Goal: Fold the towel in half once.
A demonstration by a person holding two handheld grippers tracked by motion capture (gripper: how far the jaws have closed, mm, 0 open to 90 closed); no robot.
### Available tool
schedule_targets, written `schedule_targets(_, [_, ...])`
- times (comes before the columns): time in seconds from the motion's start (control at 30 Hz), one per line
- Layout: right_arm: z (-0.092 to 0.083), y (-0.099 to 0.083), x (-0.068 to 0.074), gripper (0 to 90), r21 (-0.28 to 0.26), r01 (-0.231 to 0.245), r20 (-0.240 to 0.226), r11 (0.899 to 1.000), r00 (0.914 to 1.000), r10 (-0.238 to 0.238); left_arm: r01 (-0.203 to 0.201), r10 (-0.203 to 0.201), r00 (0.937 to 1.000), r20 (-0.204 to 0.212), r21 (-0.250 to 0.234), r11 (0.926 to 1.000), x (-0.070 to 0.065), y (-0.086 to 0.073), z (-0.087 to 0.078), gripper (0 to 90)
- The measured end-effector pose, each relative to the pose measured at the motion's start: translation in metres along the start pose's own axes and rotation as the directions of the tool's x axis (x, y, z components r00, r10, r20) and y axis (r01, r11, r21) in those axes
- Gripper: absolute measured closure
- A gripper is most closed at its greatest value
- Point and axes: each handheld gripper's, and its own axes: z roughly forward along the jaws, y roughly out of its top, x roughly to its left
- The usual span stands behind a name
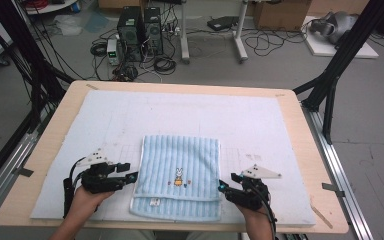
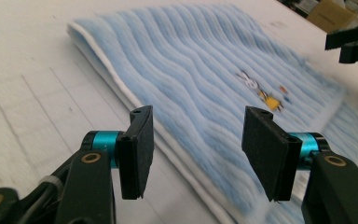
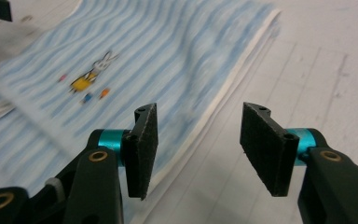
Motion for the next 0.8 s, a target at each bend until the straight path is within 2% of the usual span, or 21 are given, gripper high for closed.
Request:
schedule_targets(0.13, [0.017, 0.012, -0.009, 50.5, 0.001, -0.014, 0.045, 1.0, 0.9989, 0.014, 0.014, -0.015, 0.9997, -0.02, -0.045, 0.9989, 0.01, 0.009, 0.008, 43.8])
schedule_targets(0.27, [0.034, 0.023, -0.016, 49.2, 0.019, -0.027, 0.072, 0.999, 0.9971, 0.025, 0.006, -0.009, 0.9985, -0.053, -0.062, 0.9981, 0.019, 0.017, 0.015, 43.8])
schedule_targets(0.37, [0.046, 0.031, -0.022, 47.6, 0.031, -0.023, 0.09, 0.999, 0.9957, 0.02, 0.037, -0.041, 0.9981, -0.045, -0.094, 0.9949, 0.025, 0.021, 0.019, 43.7])
schedule_targets(0.4, [0.048, 0.033, -0.023, 46.8, 0.033, -0.026, 0.092, 0.999, 0.9955, 0.023, 0.04, -0.044, 0.9978, -0.049, -0.091, 0.9951, 0.028, 0.023, 0.022, 43.3])
schedule_targets(0.43, [0.052, 0.036, -0.026, 44.4, 0.029, -0.022, 0.098, 0.999, 0.995, 0.019, 0.033, -0.037, 0.9976, -0.058, -0.064, 0.9974, 0.03, 0.026, 0.025, 42.7])
schedule_targets(0.47, [0.055, 0.039, -0.028, 41.4, 0.02, -0.014, 0.097, 1.0, 0.9952, 0.012, 0.027, -0.031, 0.9978, -0.059, -0.06, 0.9978, 0.031, 0.029, 0.027, 41.0])
schedule_targets(0.53, [0.06, 0.044, -0.031, 31.5, 0.026, -0.012, 0.089, 1.0, 0.996, 0.01, 0.024, -0.029, 0.998, -0.055, -0.089, 0.9957, 0.034, 0.035, 0.031, 39.9])
schedule_targets(0.67, [0.072, 0.053, -0.031, 17.0, 0.047, 0.013, 0.066, 0.999, 0.9977, -0.016, 0.05, -0.056, 0.995, -0.083, -0.075, 0.996, 0.04, 0.044, 0.043, 36.6])
schedule_targets(0.7, [0.075, 0.055, -0.03, 15.8, 0.055, 0.024, 0.072, 0.998, 0.997, -0.028, 0.051, -0.057, 0.9938, -0.096, -0.065, 0.9966, 0.04, 0.045, 0.046, 35.8])
schedule_targets(0.8, [0.082, 0.059, -0.03, 15.6, 0.084, 0.0, 0.077, 0.996, 0.997, -0.007, 0.058, -0.062, 0.9917, -0.113, -0.045, 0.9973, 0.042, 0.043, 0.055, 35.5])
